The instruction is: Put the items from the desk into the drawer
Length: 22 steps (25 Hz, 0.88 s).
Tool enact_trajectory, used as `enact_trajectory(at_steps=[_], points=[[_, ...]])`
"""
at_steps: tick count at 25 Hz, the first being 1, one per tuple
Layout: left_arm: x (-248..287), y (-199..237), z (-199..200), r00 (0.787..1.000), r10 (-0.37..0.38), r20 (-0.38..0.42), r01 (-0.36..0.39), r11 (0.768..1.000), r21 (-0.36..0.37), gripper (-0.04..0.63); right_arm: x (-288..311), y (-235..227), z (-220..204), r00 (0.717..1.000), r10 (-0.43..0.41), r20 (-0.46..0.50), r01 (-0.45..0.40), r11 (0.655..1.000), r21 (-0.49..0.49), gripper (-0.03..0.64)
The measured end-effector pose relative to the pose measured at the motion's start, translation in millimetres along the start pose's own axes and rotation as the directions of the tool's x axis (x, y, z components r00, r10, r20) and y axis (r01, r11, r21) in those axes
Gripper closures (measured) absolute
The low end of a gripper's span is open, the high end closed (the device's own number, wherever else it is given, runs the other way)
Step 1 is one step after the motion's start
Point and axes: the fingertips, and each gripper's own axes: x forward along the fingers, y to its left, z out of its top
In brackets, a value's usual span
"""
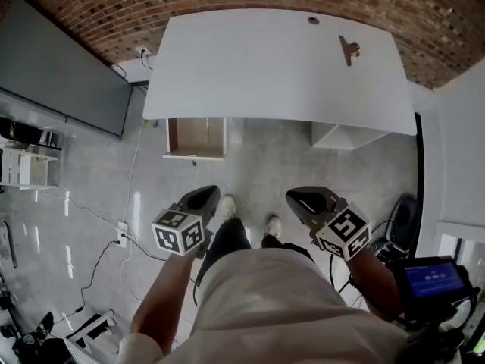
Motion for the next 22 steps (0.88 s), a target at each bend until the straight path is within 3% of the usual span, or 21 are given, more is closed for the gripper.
enact_trajectory(at_steps=[4,8,13,22], points=[[-29,-62,24,0.993,-0.116,0.017,0.112,0.985,0.134,0.588,2,10,14,1.0,-0.026,0.008,0.027,0.998,-0.061,0.606],[-48,-91,39,0.97,-0.239,0.03,0.225,0.944,0.242,0.588,9,25,23,0.998,-0.056,0.017,0.058,0.996,-0.07,0.606],[-73,-97,46,0.945,-0.325,0.029,0.306,0.912,0.274,0.588,19,58,36,0.997,-0.078,0.008,0.078,0.993,-0.094,0.607],[-115,-64,27,0.939,-0.343,-0.008,0.328,0.894,0.306,0.588,48,106,60,0.992,-0.118,0.035,0.121,0.985,-0.123,0.612]])
